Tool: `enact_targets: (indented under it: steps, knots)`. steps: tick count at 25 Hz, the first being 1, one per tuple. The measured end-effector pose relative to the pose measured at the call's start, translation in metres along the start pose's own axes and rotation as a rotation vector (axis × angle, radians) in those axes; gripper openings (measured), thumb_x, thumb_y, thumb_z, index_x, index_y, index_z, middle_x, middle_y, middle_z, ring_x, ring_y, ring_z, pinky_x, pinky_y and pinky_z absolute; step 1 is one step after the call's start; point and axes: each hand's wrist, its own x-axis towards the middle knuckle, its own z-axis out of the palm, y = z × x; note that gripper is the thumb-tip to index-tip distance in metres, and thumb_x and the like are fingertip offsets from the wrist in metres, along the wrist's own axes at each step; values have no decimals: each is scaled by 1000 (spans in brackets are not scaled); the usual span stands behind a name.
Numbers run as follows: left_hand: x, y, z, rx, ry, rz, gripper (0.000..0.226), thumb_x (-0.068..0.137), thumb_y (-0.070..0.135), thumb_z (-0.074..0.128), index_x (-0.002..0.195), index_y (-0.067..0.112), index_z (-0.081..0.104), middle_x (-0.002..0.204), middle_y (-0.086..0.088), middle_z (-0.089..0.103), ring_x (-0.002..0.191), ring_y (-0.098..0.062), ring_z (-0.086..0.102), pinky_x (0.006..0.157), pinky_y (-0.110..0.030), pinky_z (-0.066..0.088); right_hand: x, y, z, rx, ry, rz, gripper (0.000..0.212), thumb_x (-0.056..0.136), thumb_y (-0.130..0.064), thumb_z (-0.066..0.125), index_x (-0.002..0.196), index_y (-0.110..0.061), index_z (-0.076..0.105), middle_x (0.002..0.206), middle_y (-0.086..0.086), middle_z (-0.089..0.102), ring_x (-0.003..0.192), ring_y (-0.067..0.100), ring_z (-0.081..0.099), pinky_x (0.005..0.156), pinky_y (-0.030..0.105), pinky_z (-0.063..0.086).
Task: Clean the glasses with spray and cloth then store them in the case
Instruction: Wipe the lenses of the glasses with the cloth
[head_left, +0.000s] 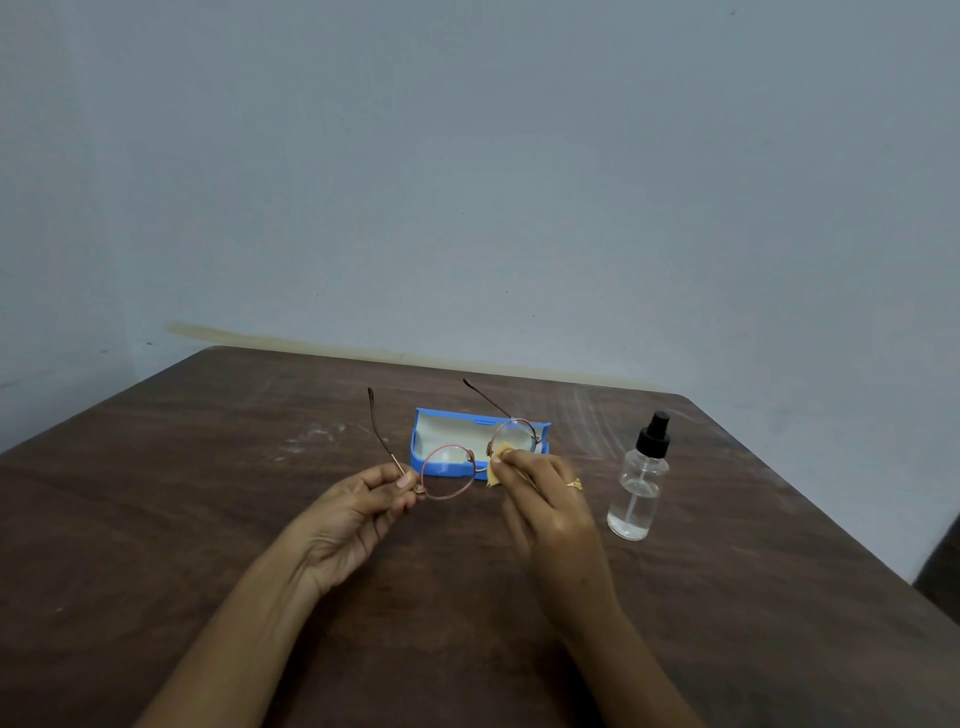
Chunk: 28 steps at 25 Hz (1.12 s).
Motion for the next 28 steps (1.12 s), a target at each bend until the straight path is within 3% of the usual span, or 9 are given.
enact_targets:
  steps: [6,9,10,12,13,15,18,20,28]
  knots:
    - [0,1,0,-55,16,-30,17,51,-14,70,55,3,69,53,-8,63,42,-7,60,41,-10,49,0,5,1,13,36,67,25,83,-4,48,97,2,68,96,12,68,93,16,50,84,22,41]
    - [4,-2,-4,-9,50,-18,42,83,-14,44,54,4,68,51,-6,63,42,-5,59,41,-9,49,0,9,1,16,63,126,25,82,-4,48,97,2,68,95,12,68,94,16,49,85,21,41]
    - [3,-1,-2,-18,44,-21,37,79,-14,51,53,5,69,51,-6,63,42,-5,59,41,-9,49,0,10,0,21,67,141,26,83,-5,48,97,2,68,95,12,68,94,16,49,87,19,39]
    - [-1,2,2,-35,14,-22,20,43,-5,84,54,4,70,52,-7,65,42,-5,60,41,-10,49,1,11,-1,25,76,169,26,83,-5,48,98,2,68,96,12,68,95,16,49,89,15,36]
    - [-2,2,3,-12,-1,-25,40,21,5,91,55,4,70,53,-8,65,42,-6,61,40,-10,49,1,11,-1,26,82,181,26,83,-5,48,98,2,68,96,13,68,95,16,49,90,15,36]
    - [-2,0,2,19,4,-26,58,3,15,92,55,4,70,53,-8,66,42,-6,61,40,-10,48,2,11,-2,34,92,198,26,83,-6,47,98,2,67,96,13,68,95,16,49,89,14,36]
    - [-2,0,6,49,26,-33,38,30,6,88,61,0,67,54,-10,64,40,-6,60,39,-10,48,2,9,-3,47,95,219,28,85,-8,46,101,2,66,98,13,67,97,15,49,89,15,37]
    - [-3,0,9,71,51,-15,17,54,-3,70,69,-1,61,53,-9,63,39,-6,59,40,-8,48,2,8,-4,55,93,226,29,86,-10,45,102,2,66,99,12,67,98,15,49,89,20,40]
    - [-2,-2,10,207,56,42,15,84,-7,49,74,1,57,51,-1,65,43,-3,59,44,-7,49,2,6,-1,198,161,377,30,85,-17,47,102,-4,68,97,7,67,93,7,54,87,8,40]
